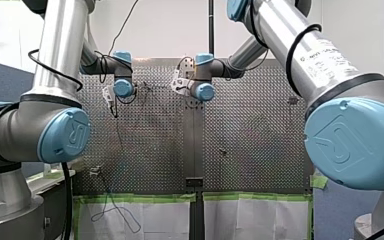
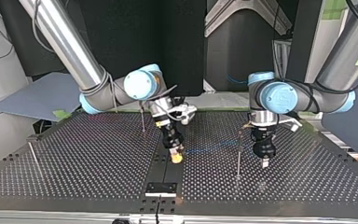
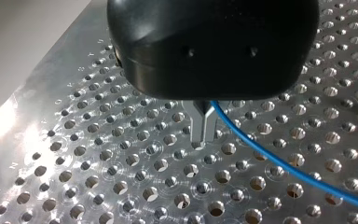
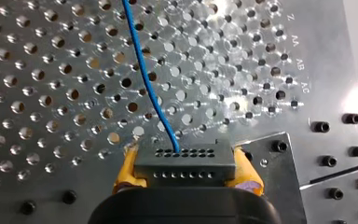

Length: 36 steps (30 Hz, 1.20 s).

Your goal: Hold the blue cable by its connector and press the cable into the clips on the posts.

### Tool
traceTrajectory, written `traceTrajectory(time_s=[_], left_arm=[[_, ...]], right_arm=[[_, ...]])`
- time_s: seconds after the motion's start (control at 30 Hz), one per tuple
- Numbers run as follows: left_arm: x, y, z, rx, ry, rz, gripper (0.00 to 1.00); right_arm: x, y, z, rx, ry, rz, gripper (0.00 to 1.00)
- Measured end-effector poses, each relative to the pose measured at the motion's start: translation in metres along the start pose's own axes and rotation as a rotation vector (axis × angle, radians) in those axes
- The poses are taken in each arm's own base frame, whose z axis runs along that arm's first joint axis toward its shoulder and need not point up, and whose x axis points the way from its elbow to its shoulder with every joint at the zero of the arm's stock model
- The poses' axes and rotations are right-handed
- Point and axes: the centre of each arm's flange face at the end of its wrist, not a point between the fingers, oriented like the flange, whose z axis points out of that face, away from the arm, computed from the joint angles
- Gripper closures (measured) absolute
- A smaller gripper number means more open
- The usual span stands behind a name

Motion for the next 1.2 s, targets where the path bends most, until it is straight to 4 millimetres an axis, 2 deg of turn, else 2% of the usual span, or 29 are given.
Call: traceTrajectory(time_s=[0.37,0.83,0.87,0.93,1.13,1.2], left_arm=[[-0.002,0.0,0.002,0.006,0.0,-0.001,1.0],[-0.008,0.0,0.005,-0.03,-0.058,0.036,1.0],[-0.008,0.0,0.006,-0.029,-0.065,0.036,0.9],[-0.009,-0.002,0.007,-0.027,-0.075,0.034,0.87],[-0.009,-0.007,0.006,0.001,-0.076,0.005,0.89],[-0.008,-0.01,0.005,0.018,-0.071,-0.005,0.86]], right_arm=[[0.002,0.011,0.007,-0.008,0.004,-0.001,1.0],[-0.002,0.011,0.004,-0.012,-0.019,-0.004,1.0],[-0.002,0.011,0.004,-0.012,-0.02,-0.005,1.0],[-0.002,0.011,0.004,-0.012,-0.021,-0.005,1.0],[-0.002,0.01,0.004,-0.011,-0.022,-0.005,1.0],[-0.003,0.009,0.004,-0.01,-0.023,-0.005,1.0]])
